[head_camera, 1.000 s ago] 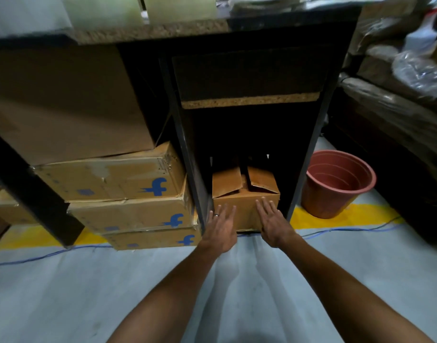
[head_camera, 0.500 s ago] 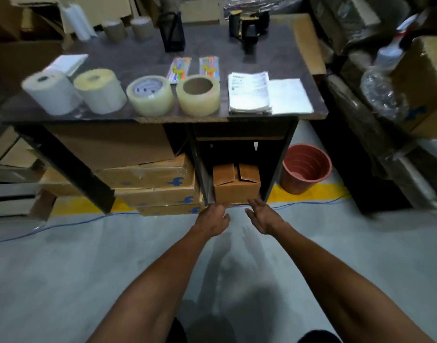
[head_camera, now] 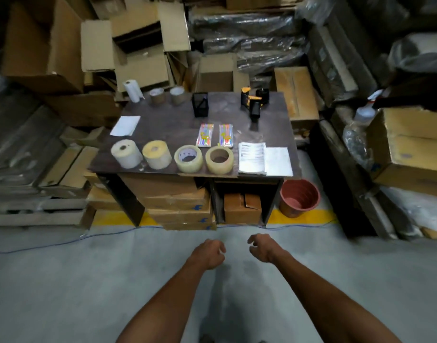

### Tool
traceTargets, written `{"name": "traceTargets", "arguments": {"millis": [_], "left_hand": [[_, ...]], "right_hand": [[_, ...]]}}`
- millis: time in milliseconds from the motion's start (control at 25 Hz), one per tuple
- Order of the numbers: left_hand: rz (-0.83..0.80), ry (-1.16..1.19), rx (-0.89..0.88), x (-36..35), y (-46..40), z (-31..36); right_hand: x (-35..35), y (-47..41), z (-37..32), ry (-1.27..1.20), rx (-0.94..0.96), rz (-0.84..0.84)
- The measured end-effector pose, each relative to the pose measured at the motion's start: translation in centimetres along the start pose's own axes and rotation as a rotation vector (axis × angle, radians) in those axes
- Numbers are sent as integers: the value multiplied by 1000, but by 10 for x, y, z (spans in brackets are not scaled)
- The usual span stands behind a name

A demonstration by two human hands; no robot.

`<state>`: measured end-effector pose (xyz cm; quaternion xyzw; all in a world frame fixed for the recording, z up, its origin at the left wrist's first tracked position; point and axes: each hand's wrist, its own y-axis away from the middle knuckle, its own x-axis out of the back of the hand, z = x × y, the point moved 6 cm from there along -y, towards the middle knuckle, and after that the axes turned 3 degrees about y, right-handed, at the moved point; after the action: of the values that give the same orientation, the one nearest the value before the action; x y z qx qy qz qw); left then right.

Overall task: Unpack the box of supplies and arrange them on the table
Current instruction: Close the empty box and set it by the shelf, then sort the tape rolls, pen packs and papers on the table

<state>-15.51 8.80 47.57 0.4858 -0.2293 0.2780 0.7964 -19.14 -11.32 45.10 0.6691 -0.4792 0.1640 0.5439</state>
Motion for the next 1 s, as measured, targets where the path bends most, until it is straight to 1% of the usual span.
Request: {"name": "traceTargets", "arguments": {"millis": [160,320,400,480,600,800,1000], "left_hand": [[92,7,-13,39,21,-3],[188,-19,-93,94,25,1],[236,-46,-159,127,22,-5],[261,-81,-192,160,18,-22],[305,-86,-191,205,8,-56],[304,-72,-190,271,-16,-113],[387,-71,-277,335,-27,-136]], "right_hand": [[16,5,-40,54,58,-26],[36,-9,-91,37,95,-8],[50,-23,-118,7,116,29],[65,-40,-147,-15,126,70],[90,-61,-189,-33,105,125],[122,-96,-249,-118,107,204],[147,-130,-307,-185,138,235]]}}
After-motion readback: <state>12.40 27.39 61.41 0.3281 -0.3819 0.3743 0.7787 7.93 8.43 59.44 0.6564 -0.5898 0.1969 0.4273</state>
